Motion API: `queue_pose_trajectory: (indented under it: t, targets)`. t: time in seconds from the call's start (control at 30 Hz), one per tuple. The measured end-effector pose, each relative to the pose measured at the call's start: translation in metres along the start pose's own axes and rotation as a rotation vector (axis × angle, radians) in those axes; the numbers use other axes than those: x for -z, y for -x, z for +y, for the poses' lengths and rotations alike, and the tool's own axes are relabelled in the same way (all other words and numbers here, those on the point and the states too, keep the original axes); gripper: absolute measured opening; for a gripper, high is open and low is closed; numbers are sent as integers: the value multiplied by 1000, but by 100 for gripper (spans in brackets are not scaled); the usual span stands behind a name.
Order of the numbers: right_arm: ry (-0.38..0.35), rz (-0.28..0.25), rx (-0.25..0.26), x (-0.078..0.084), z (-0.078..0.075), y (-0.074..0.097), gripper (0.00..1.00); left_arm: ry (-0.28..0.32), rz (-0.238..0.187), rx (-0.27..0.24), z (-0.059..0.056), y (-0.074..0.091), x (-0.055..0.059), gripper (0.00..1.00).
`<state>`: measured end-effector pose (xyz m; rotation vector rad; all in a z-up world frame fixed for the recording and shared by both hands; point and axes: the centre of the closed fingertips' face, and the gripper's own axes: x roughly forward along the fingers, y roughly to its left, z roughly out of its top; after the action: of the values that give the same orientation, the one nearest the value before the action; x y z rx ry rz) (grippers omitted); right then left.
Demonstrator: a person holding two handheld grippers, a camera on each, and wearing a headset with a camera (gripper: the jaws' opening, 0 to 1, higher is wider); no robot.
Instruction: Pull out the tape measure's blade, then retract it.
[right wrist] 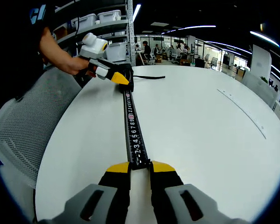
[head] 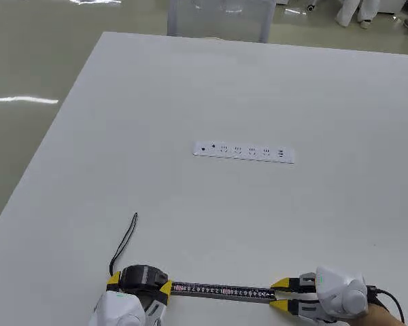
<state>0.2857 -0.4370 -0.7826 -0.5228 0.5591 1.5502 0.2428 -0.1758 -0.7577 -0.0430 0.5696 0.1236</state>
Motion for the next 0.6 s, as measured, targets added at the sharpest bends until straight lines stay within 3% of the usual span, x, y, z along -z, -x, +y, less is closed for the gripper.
queue_pose_trajectory:
  t: [0.6]
  targets:
    - [-25,-16,-4,-1,1,0,13,11,-1,-23,0,0,0,64]
